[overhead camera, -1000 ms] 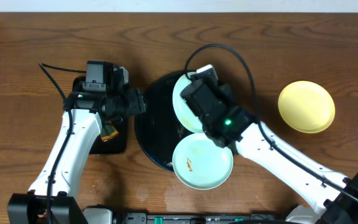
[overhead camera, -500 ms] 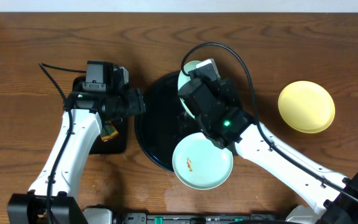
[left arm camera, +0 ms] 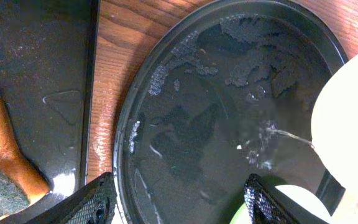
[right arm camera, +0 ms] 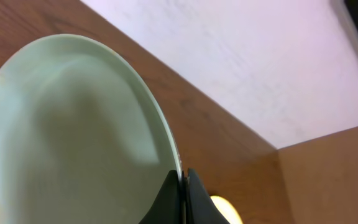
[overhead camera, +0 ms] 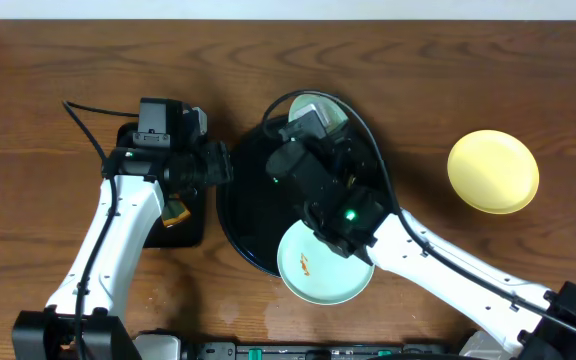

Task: Clean dirty plates on tray and stack at the side
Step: 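Grasp the upper green plate rim with the right gripper and lift it, then carry the green plate right and set it on the yellow plate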

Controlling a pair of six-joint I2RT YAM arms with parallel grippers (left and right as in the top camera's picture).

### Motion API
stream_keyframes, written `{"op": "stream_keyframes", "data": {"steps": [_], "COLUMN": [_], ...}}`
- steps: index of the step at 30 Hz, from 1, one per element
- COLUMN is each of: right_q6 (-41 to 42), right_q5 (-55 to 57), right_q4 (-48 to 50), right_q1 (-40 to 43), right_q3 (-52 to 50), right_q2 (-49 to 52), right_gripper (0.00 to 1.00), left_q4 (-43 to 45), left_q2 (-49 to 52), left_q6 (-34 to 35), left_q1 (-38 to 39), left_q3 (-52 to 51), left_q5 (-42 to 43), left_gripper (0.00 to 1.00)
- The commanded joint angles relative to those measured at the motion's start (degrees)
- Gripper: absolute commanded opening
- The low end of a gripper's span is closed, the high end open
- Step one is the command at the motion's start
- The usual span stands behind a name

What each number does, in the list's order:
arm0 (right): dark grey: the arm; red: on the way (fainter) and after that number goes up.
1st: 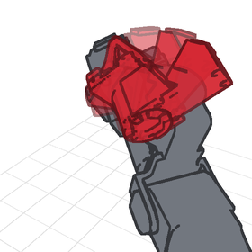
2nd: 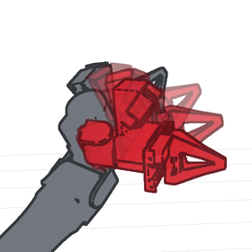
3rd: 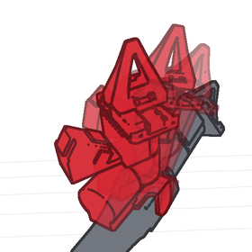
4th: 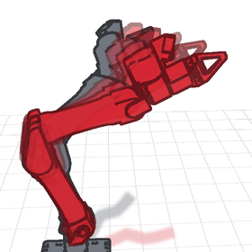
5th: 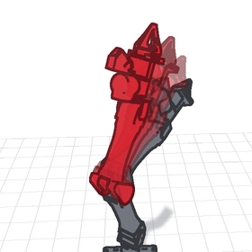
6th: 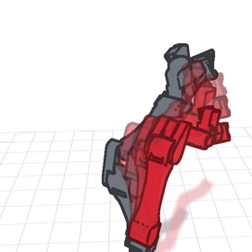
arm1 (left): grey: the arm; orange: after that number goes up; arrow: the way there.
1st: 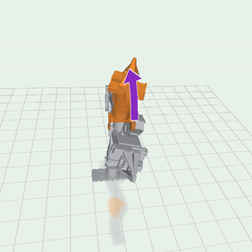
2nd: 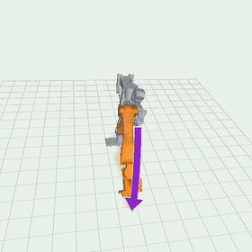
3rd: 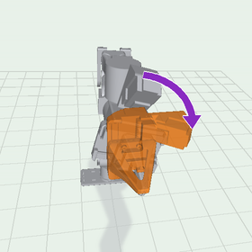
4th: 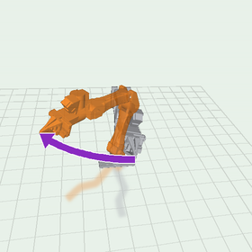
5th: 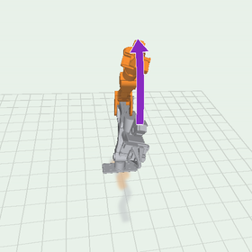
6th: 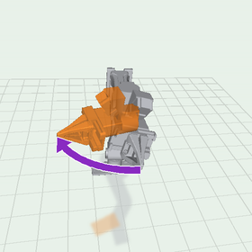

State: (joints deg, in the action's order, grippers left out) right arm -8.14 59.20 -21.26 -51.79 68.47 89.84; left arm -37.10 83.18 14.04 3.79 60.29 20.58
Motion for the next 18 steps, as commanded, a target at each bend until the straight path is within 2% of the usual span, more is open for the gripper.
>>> {"op": "stream_keyframes", "data": {"steps": [1,5,18], "right_q6": [-5.62,-8.9,-9.27], "right_q5": [6.16,7.04,7.02], "right_q4": [1.4,2.47,2.69], "right_q1": [-1.77,-2.99,-3.58], "right_q3": [0.11,0.11,0.11], "right_q2": [-1.46,-1.46,-1.46], "right_gripper": [0.01,0.01,0.01], "left_q4": [-0.15,-0.15,-0.15], "left_q2": [-0.46,-0.46,-0.46], "left_q6": [-0.94,-0.94,-0.92], "left_q1": [-0.24,-0.24,-0.24], "left_q3": [0.92,0.92,0.92], "left_q5": [-0.76,-0.76,-0.76], "left_gripper": [0.67,0.67,0.68]}}
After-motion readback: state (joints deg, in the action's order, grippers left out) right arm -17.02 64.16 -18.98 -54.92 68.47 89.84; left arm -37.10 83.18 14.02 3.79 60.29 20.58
